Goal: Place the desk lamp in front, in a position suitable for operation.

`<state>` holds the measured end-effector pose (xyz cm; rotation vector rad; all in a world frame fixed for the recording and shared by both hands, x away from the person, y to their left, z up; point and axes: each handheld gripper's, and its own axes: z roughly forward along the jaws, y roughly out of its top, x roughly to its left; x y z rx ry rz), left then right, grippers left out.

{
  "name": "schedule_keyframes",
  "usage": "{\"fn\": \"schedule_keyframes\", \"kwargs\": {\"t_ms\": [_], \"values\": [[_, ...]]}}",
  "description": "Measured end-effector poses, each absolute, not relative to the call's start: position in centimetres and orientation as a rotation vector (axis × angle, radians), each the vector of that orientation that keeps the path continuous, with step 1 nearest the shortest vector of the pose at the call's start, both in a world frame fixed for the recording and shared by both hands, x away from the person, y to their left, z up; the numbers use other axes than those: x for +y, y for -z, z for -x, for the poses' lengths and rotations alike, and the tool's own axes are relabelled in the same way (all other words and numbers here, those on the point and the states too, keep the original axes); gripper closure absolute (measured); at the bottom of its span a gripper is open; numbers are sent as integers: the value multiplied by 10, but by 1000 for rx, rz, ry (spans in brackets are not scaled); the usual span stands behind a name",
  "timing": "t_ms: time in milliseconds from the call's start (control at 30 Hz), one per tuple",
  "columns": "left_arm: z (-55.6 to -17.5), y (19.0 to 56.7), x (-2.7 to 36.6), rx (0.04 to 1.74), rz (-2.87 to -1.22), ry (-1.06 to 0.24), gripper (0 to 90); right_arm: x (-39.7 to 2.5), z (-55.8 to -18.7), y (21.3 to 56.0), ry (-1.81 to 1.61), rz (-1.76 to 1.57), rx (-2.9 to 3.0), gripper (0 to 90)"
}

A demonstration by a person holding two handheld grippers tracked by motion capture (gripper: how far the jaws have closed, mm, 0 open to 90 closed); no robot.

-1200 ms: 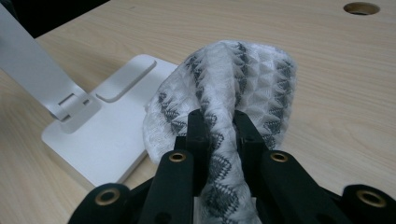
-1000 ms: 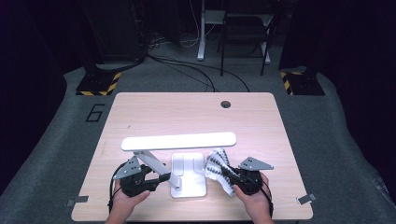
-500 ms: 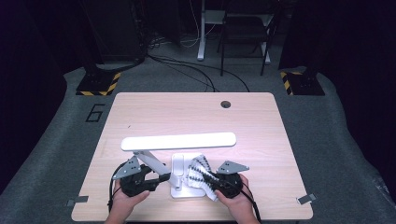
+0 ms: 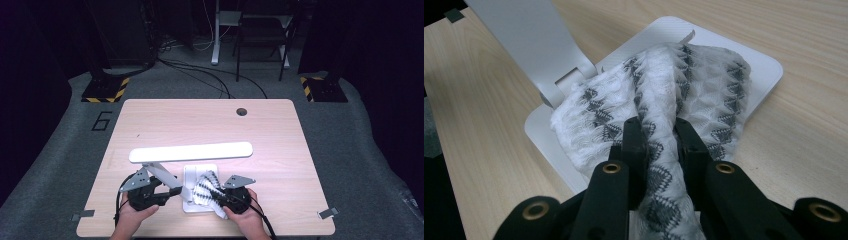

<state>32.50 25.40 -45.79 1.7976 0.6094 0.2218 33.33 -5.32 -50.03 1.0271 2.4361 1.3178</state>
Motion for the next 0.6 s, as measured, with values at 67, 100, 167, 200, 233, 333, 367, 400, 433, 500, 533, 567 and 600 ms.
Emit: {"fn": "schedule_keyframes", "kwargs": {"t_ms": [67, 100, 167, 200, 233, 333, 367, 400, 433, 500, 533, 567, 600], "values": [[-326, 458, 255, 603, -1801, -210, 535, -52, -333, 502, -1304, -1013, 2458, 780], [-326, 458, 255, 600, -1796, -202, 530, -51, -332, 503, -1297, -1011, 2456, 779], [-327, 458, 257, 588, -1795, -192, 513, -50, -331, 506, -1275, -1000, 2470, 779], [-327, 458, 257, 590, -1794, -190, 512, -49, -331, 507, -1265, -986, 2479, 778], [-327, 458, 256, 586, -1795, -191, 513, -49, -331, 508, -1253, -976, 2489, 778], [-327, 458, 257, 582, -1797, -200, 532, -48, -331, 510, -1250, -987, 2486, 776], [-327, 458, 257, 582, -1804, -217, 533, -48, -330, 510, -1248, -995, 2485, 776], [-326, 458, 256, 582, -1804, -216, 536, -48, -331, 511, -1246, -995, 2490, 776], [-327, 458, 256, 578, -1800, -212, 536, -48, -331, 511, -1246, -995, 2490, 776], [-326, 458, 256, 575, -1806, -217, 538, -48, -331, 513, -1256, -981, 2477, 776], [-326, 458, 256, 575, -1807, -219, 538, -48, -330, 513, -1249, -981, 2474, 776], [-327, 457, 257, 567, -1818, -219, 539, -48, -329, 512, -1246, -982, 2478, 776], [-326, 457, 256, 573, -1819, -232, 540, -49, -329, 513, -1244, -972, 2477, 777]]}}
